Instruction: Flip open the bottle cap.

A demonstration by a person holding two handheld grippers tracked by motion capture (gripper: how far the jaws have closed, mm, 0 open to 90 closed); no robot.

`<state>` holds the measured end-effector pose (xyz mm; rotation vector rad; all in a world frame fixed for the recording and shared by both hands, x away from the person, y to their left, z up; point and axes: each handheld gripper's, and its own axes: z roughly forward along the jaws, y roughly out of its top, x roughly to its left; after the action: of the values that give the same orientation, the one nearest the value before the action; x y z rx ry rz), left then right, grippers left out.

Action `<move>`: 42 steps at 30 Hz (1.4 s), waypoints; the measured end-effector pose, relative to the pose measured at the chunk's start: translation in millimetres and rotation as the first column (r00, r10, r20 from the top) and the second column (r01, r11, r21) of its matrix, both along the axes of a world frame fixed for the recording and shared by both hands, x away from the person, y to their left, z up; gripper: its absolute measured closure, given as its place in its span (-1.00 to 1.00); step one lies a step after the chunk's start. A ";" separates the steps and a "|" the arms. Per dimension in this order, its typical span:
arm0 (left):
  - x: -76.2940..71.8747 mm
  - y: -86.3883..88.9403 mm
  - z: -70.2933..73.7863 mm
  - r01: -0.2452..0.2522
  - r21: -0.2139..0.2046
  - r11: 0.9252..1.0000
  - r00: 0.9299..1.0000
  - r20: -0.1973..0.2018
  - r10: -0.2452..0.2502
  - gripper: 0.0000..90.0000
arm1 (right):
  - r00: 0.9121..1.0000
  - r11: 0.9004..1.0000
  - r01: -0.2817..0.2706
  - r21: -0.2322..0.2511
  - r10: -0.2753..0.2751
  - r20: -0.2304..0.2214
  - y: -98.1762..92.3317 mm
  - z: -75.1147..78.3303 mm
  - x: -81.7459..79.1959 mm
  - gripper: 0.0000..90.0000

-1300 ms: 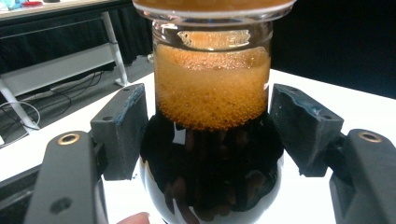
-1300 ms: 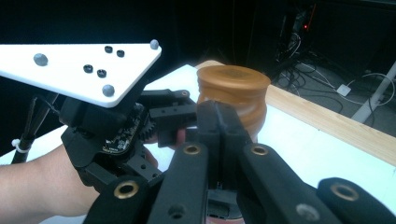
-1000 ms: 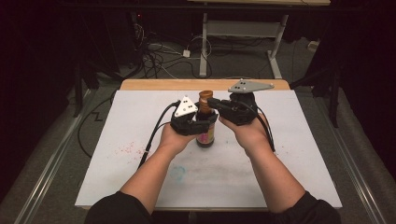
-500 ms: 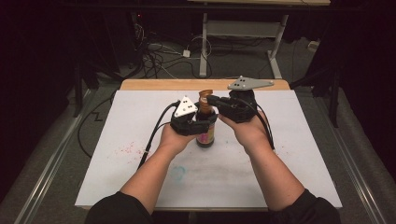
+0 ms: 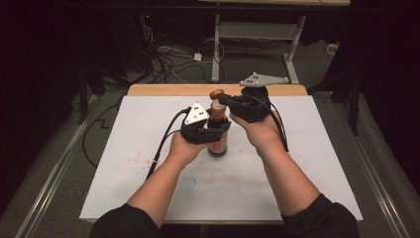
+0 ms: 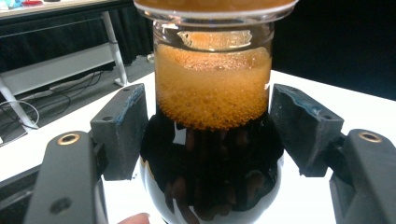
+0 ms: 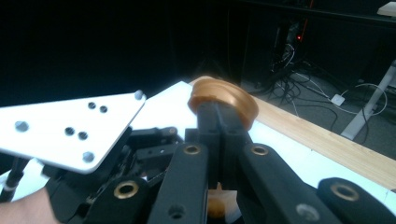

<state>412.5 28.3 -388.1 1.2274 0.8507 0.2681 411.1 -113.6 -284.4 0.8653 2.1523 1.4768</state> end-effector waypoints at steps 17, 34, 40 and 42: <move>0.9 2.0 2.3 0.006 -0.011 1.000 1.000 -0.022 -0.006 -0.36 | 0.999 0.999 0.033 -0.013 -0.033 0.010 -14.2 -0.3 8.0 1.00; 3.7 2.8 4.6 0.010 -0.025 1.000 0.999 -0.048 -0.012 -0.36 | 0.998 0.998 0.060 -0.033 -0.060 0.007 -39.1 -31.4 7.1 1.00; 4.5 4.8 3.9 0.017 -0.018 1.000 0.997 -0.071 -0.018 -0.43 | 0.998 0.997 0.062 -0.041 -0.062 -0.001 -42.9 -47.8 9.0 1.00; 4.9 6.3 1.9 0.021 -0.011 1.000 0.996 -0.084 -0.021 -0.48 | 0.998 0.997 0.064 -0.043 -0.064 -0.001 -44.1 -53.2 9.3 1.00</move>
<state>417.4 34.6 -386.2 1.2444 0.9104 0.1958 420.4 -157.6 -337.6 0.9127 2.1295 1.3933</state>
